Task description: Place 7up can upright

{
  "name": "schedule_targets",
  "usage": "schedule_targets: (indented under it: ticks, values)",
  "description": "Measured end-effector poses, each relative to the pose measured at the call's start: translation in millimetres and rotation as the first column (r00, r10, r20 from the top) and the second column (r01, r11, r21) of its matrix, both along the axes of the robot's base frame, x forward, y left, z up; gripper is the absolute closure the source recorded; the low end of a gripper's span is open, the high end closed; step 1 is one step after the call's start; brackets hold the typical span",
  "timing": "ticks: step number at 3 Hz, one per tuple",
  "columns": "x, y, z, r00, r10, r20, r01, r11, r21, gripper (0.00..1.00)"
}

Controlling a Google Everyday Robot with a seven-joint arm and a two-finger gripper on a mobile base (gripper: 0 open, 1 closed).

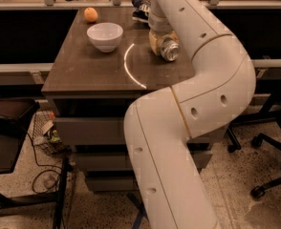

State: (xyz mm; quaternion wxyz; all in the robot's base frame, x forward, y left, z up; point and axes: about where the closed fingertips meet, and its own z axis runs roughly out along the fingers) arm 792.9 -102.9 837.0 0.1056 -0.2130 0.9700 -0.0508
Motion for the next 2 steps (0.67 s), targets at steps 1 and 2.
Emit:
schedule_targets:
  ticks: [1, 2]
  values:
    - [1.8, -8.2, 10.4, 0.9995, 0.001, 0.030, -0.002, 1.000, 0.009, 1.00]
    - [-0.8, -21.2, 35.4, 0.9971, -0.010, 0.075, 0.009, 1.000, 0.005, 1.00]
